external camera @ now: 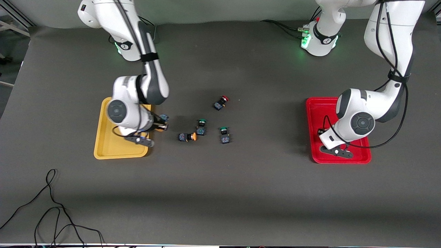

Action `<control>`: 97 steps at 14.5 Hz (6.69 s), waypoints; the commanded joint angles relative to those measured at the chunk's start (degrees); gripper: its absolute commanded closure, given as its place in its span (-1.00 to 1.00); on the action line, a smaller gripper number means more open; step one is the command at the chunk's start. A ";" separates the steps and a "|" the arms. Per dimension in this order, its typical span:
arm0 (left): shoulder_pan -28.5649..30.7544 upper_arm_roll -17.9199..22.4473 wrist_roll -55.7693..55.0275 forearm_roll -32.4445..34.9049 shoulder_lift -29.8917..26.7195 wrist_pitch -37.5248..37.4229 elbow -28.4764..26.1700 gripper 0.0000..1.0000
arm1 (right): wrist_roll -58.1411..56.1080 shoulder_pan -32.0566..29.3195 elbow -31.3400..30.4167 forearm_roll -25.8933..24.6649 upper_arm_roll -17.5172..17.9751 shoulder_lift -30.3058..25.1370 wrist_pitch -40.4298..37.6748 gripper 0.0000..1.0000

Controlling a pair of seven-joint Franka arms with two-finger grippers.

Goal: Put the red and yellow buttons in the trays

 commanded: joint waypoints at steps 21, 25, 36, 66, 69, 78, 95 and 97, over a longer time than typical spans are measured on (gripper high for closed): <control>-40.13 -8.97 -58.97 3.47 8.04 5.59 16.01 -0.97 | 13.18 -40.38 19.17 -9.34 39.43 -0.23 0.58 -1.00; -42.95 -8.71 -59.06 6.18 12.09 9.65 15.75 -0.93 | 37.16 -40.12 19.27 -8.98 47.09 3.90 7.00 -1.00; -43.22 -8.44 -60.20 7.69 15.17 12.21 15.57 1.00 | 65.79 -39.94 9.96 -8.46 52.11 8.92 15.19 -1.00; -2.78 11.68 9.94 -5.05 -11.20 7.99 -14.75 0.72 | 25.63 -41.52 -5.01 -30.70 37.17 -20.78 5.62 -1.00; -2.87 11.69 9.59 -5.14 -11.02 7.03 -13.35 -1.00 | 16.96 -44.33 2.46 -24.39 38.05 -24.03 -0.27 -1.00; -11.30 9.05 -5.42 -10.05 -8.29 -17.70 12.72 -1.00 | -3.98 -59.34 15.12 -24.89 47.87 -34.32 -19.14 -1.00; 8.26 -4.20 -12.56 -5.32 -28.60 -35.50 15.20 -1.00 | -6.90 -61.82 20.33 -28.06 50.79 -33.35 -26.30 -1.00; 8.29 -4.31 -12.56 -5.32 -27.98 -36.75 16.80 -1.00 | -6.90 -61.82 20.24 -28.06 50.79 -32.92 -26.30 -1.00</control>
